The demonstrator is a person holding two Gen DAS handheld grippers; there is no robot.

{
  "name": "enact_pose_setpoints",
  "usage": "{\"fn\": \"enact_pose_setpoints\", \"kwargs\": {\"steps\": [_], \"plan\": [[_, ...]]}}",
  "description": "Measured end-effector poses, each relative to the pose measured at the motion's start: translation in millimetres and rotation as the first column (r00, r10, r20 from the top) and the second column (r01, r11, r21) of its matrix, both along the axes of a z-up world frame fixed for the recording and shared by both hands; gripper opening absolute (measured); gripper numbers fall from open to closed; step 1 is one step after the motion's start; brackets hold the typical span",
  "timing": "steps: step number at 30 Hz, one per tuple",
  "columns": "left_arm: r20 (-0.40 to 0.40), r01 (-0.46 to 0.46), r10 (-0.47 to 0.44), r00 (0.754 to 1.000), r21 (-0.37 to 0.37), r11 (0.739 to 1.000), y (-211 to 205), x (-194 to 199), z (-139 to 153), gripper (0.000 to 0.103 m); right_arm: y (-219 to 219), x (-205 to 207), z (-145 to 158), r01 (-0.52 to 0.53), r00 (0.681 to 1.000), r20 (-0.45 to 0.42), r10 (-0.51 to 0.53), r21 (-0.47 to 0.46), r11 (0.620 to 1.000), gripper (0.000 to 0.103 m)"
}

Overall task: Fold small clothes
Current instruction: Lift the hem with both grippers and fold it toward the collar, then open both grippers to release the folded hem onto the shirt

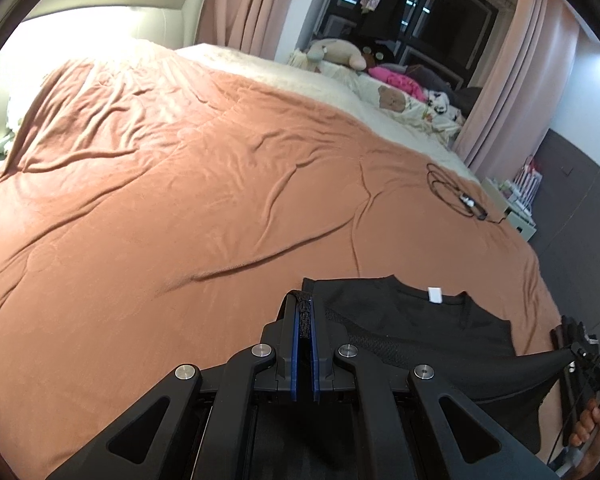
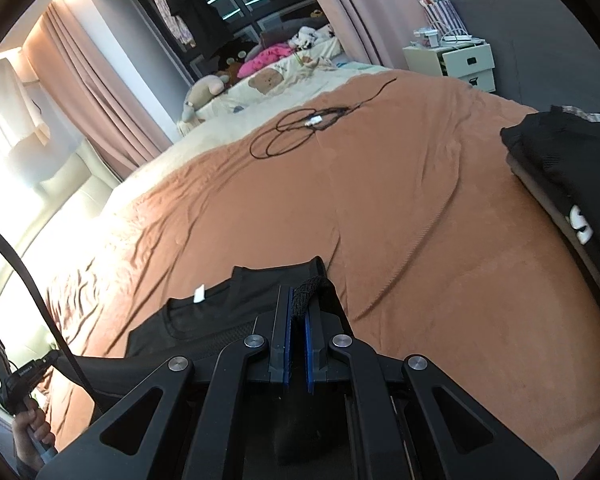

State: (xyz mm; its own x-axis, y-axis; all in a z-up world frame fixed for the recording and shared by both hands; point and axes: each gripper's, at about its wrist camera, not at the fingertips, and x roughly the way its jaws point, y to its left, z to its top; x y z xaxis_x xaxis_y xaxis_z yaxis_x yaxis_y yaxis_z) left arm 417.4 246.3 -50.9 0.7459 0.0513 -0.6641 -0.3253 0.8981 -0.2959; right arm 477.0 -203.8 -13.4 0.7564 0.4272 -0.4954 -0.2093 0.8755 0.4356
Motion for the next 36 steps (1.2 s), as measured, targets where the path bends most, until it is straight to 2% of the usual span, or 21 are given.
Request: {"fn": "enact_pose_setpoints", "kwargs": {"steps": [12, 19, 20, 22, 23, 24, 25, 26, 28, 32, 36], "plan": [[-0.114, 0.009, -0.007, 0.993, 0.014, 1.000, 6.8, 53.5, -39.8, 0.004, 20.7, 53.2, -7.2, 0.036, 0.995, -0.094, -0.041, -0.054, 0.998, 0.002], [-0.197, 0.008, -0.003, 0.980, 0.023, 1.000, 10.8, 85.9, -68.5, 0.008, 30.7, 89.8, -26.8, 0.061, 0.975, -0.208, -0.076, -0.076, 0.995, 0.003], [-0.206, 0.007, -0.003, 0.979, 0.022, 1.000, 11.9, 88.7, -70.5, 0.009, 31.6, 92.8, -27.8, 0.059, 0.972, -0.223, -0.076, -0.082, 0.995, 0.006], [-0.219, 0.032, -0.024, 0.975, 0.031, 0.999, 12.3, 91.1, -70.9, 0.018, 31.7, 95.8, -24.8, 0.056, 0.970, -0.232, -0.079, -0.103, 0.993, 0.016], [-0.221, 0.043, -0.033, 0.975, 0.040, 0.998, 12.1, 90.6, -69.8, 0.021, 30.7, 95.2, -21.7, 0.053, 0.971, -0.225, -0.076, -0.107, 0.993, 0.032], [-0.220, 0.055, -0.043, 0.975, 0.051, 0.997, 12.0, 89.9, -67.6, 0.029, 29.2, 95.5, -18.9, 0.048, 0.973, -0.219, -0.069, -0.102, 0.994, 0.059], [-0.217, 0.064, -0.049, 0.975, 0.062, 0.996, 12.5, 88.6, -65.3, 0.040, 26.9, 93.4, -14.8, 0.043, 0.977, -0.206, -0.063, -0.101, 0.994, 0.072], [-0.214, 0.069, -0.052, 0.975, 0.073, 0.995, 13.2, 86.9, -63.0, 0.045, 24.4, 90.3, -10.0, 0.049, 0.980, -0.185, -0.069, -0.112, 0.992, 0.081], [-0.208, 0.083, -0.060, 0.976, 0.102, 0.991, 14.4, 82.5, -57.8, 0.054, 20.4, 84.1, -5.6, 0.046, 0.986, -0.153, -0.067, -0.139, 0.989, 0.081], [-0.247, 0.158, -0.120, 0.962, 0.140, 0.978, 14.0, 80.2, -54.3, 0.054, 22.4, 76.5, -3.5, -0.032, 0.987, -0.158, 0.000, -0.196, 0.980, 0.081], [-0.317, 0.263, -0.199, 0.927, 0.172, 0.950, 5.4, 78.3, -62.0, 0.054, 25.1, 69.7, -2.6, -0.098, 0.986, -0.159, 0.055, -0.272, 0.957, 0.081]]}}
